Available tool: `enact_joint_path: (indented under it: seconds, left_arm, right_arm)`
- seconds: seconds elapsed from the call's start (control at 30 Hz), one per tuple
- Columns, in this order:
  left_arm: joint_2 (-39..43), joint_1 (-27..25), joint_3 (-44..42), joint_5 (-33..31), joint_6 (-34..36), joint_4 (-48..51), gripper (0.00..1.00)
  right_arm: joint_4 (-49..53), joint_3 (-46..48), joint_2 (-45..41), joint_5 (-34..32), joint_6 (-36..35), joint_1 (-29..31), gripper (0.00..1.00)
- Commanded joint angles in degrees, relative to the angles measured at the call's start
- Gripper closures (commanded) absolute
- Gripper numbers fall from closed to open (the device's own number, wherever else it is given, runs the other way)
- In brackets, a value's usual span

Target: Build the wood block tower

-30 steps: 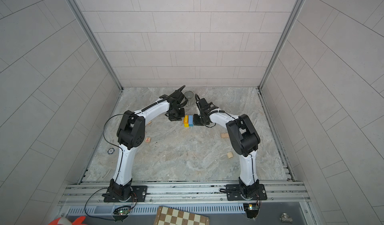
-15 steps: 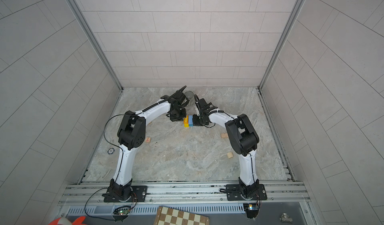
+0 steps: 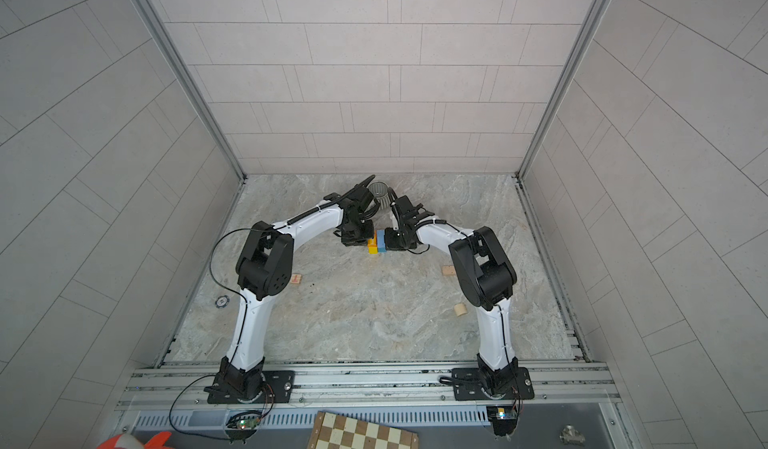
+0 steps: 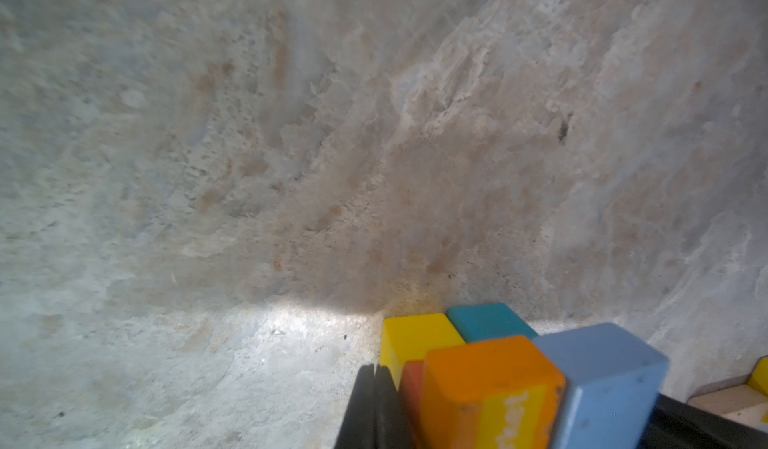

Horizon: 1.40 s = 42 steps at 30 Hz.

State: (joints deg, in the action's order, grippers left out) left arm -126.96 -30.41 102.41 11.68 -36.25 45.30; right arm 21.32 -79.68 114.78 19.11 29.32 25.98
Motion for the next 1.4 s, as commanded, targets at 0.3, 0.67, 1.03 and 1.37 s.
enact_joint_path:
  seconds: [0.3,0.67,1.03,1.37]
  left_arm:
    - [-0.1,-0.9,-1.6,0.6,-1.0,-1.0,1.00]
    - [0.2,-0.9,-2.0,0.6,-1.0,-1.5,1.00]
    - [-0.2,-0.9,-1.5,0.6,-1.2,-1.6,1.00]
    - [0.6,-0.2,-2.0,1.0,-1.1,-1.9,1.00]
  right_arm:
    - [1.1,-1.1,0.9,-0.1,-0.4,0.4,0.90]
    - [2.8,-1.8,0.6,-1.3,-1.4,1.1,0.90]
    - [4.8,-2.3,0.5,-3.2,-2.1,1.8,0.90]
    - [5.4,-2.6,0.2,-4.0,-2.7,2.5,0.90]
